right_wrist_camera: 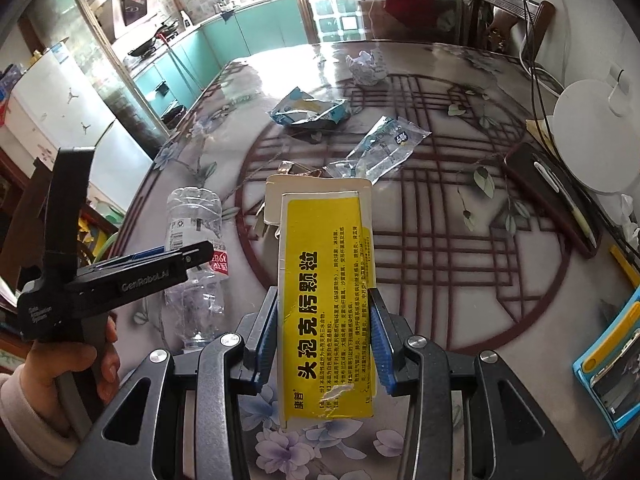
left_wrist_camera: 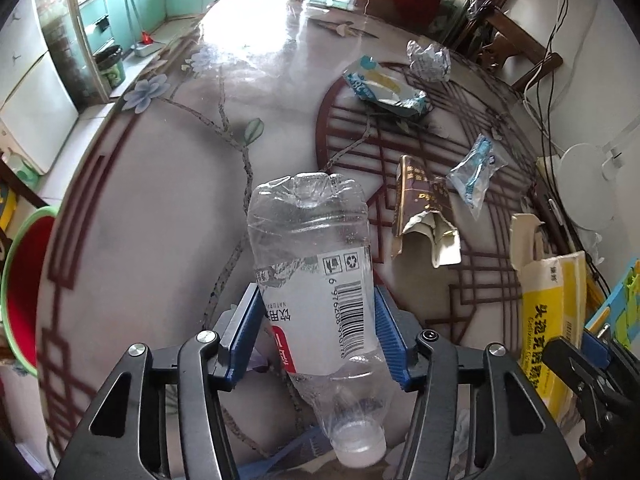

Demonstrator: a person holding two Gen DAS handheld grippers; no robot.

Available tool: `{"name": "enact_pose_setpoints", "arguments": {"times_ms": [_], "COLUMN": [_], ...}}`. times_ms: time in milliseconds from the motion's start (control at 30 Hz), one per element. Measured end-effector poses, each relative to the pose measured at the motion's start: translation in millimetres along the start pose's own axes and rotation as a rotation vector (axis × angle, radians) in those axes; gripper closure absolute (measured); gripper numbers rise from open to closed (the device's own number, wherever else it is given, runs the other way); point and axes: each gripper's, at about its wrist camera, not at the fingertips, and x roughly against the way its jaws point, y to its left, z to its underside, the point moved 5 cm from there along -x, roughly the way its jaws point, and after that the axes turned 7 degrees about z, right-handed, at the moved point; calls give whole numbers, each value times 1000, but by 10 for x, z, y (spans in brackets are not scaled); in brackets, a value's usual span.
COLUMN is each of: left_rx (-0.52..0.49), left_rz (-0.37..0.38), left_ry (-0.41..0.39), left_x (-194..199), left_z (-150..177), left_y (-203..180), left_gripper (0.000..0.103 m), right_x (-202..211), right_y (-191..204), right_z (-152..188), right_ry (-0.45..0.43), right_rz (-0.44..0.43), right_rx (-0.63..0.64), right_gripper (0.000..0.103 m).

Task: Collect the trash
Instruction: 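Grasp the clear plastic bottle with the left tool while the right tool grasps the yellow packet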

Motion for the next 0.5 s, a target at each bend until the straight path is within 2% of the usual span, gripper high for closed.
{"name": "enact_pose_setpoints", "arguments": {"times_ms": [300,500], "left_rx": [-76,-87], "left_rz": [-7,-7], "left_ry": [-68,-105], "left_x": [404,642], "left_z": [31,55], "left_y": [1,111], "left_gripper": [50,50], "right_x": [22,37], "right_y": [110,271], "right_z": [-83,-103], "right_ry": [-16,-24], "right_rz": [-7,-18], "right_rx": [9,26], "right_gripper": [64,64]}}
